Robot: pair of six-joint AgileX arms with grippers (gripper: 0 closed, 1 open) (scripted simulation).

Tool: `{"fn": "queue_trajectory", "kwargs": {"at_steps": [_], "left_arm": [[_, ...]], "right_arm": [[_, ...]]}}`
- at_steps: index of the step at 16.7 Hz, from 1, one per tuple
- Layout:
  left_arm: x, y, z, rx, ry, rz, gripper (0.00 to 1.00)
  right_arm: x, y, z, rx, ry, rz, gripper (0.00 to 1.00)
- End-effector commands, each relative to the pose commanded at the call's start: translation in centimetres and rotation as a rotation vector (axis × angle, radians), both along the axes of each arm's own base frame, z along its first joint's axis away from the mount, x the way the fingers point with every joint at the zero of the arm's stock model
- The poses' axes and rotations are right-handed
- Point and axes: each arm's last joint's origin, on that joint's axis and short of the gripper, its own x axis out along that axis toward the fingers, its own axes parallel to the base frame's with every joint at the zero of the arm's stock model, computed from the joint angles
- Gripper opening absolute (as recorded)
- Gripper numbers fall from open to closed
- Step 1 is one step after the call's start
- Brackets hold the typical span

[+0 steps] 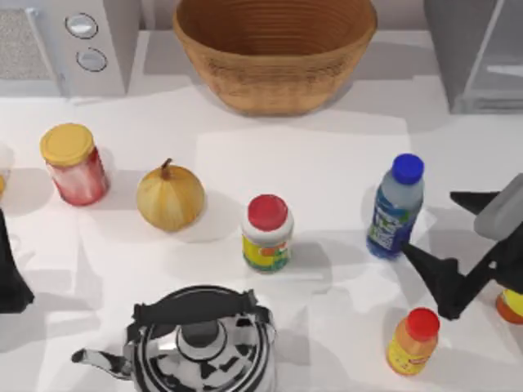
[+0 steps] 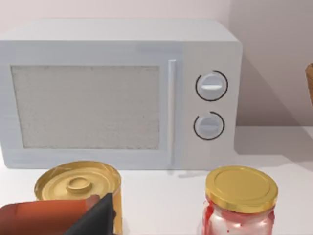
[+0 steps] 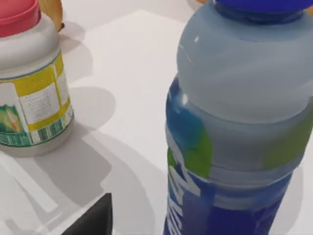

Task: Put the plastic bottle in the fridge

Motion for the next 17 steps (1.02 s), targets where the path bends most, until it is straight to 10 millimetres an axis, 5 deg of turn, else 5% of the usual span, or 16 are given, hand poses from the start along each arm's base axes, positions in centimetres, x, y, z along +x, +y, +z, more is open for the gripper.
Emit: {"fn": "queue_trajectory", "kwargs": {"at_steps": [8,17], "left_arm": [[0.0,0.0,0.0,0.0,0.0,0.0,1.0],[0.0,0.0,0.0,0.0,0.0,0.0,1.0]], "right_arm": [[0.3,0.2,0.2,0.002,-0.004,-0.004,1.0],[2.9,3.8,-0.1,0.003,-0.003,0.009,1.0]]}}
